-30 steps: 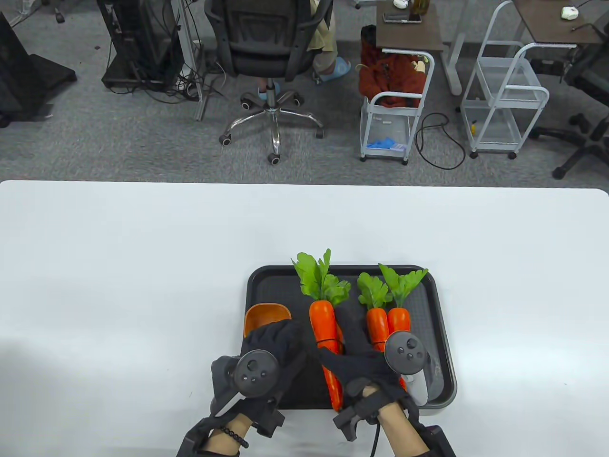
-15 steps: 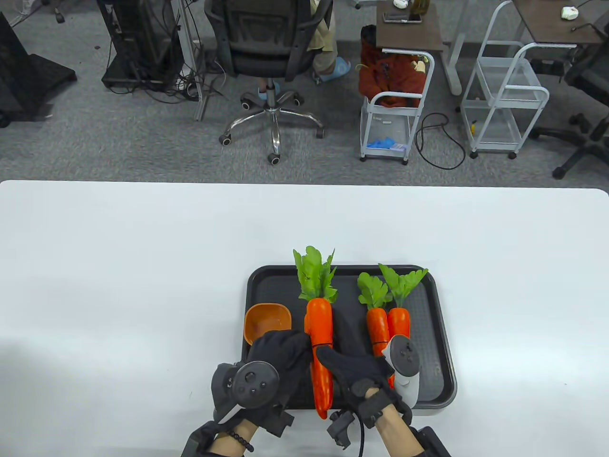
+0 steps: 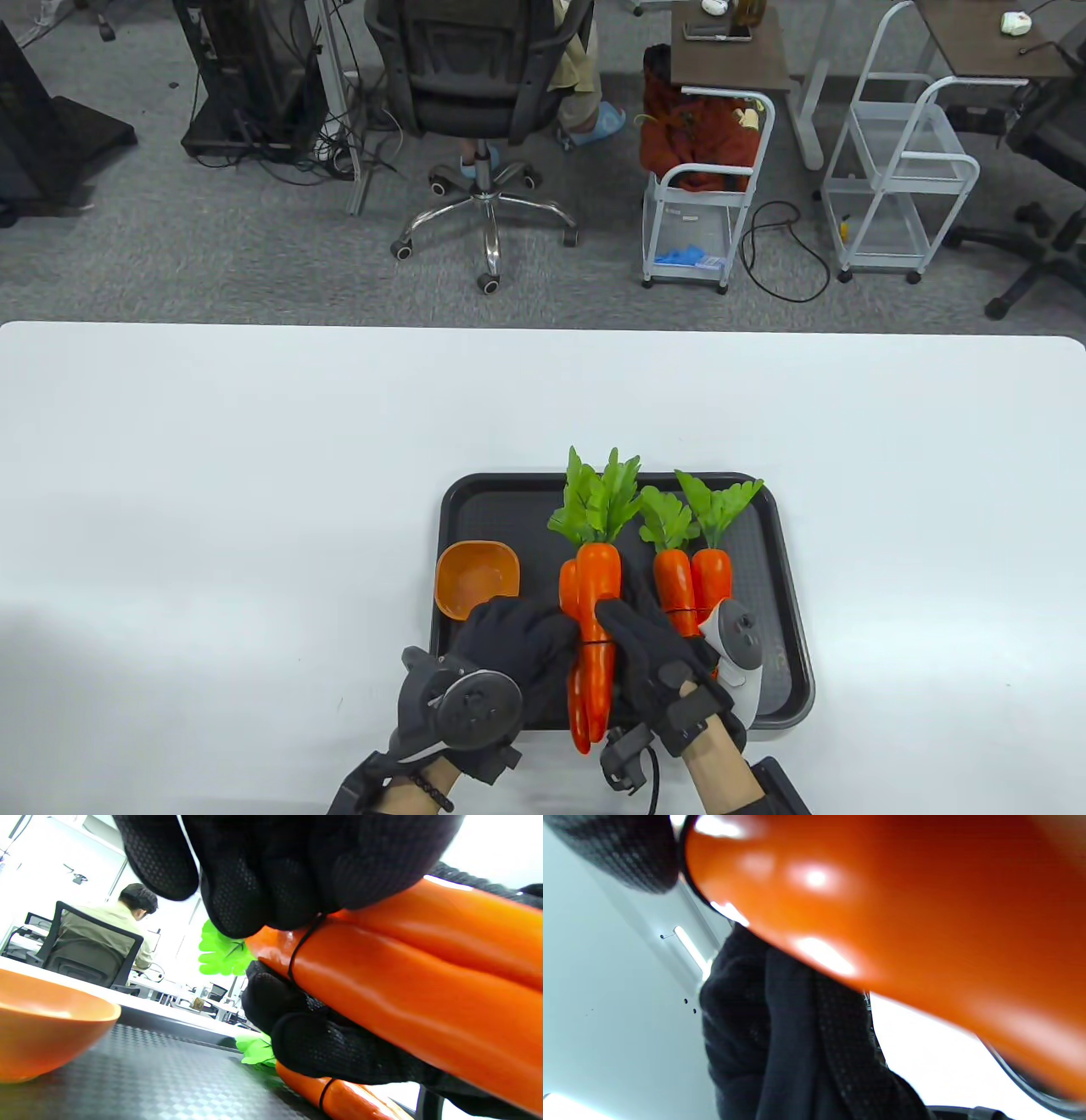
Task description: Pinch and pull to detach rubber bands
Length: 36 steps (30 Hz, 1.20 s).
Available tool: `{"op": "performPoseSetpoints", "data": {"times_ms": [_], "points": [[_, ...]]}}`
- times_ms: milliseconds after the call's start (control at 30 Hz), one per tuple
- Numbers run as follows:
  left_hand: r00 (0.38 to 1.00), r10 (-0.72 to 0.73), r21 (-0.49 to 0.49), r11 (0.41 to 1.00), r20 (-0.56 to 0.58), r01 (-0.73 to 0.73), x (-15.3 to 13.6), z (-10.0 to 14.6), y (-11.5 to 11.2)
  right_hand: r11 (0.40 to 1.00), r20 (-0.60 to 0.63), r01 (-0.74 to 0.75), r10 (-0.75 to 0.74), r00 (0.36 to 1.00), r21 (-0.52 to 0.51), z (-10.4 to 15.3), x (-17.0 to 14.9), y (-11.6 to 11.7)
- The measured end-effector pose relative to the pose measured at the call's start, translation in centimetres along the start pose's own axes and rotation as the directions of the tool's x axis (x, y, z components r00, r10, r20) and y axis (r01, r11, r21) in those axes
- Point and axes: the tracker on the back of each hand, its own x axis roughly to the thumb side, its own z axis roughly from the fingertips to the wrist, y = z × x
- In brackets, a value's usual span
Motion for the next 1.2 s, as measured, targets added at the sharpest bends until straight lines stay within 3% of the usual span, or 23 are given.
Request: {"op": "performPoseSetpoints", "data": {"times_ms": [400, 767, 1100, 1200], "points": [[0.995, -0.063, -0.026, 0.998, 0.076, 0.066, 1.5, 0.0, -0.3, 0.999, 0.096, 0.039, -0.037, 0.995, -0.020, -0.3, 0.5, -1.0], [0.985, -0.108, -0.069, 0.991, 0.135, 0.118, 2.5, 0.0, -0.8, 0.992, 0.174, 0.074, -0.055, 0.983, -0.106, -0.1, 1.2, -1.9], [0.977, -0.122, -0.151, 0.977, 0.177, 0.149, 2.9, -0.1, -0.8, 0.982, 0.213, 0.096, -0.061, 0.975, -0.161, 0.2, 1.5, -2.8], [0.974, -0.131, -0.222, 0.960, 0.186, 0.172, 2.7, -0.3, -0.3, 0.968, 0.246, 0.130, -0.076, 0.966, -0.213, 0.4, 1.7, -3.1]]}}
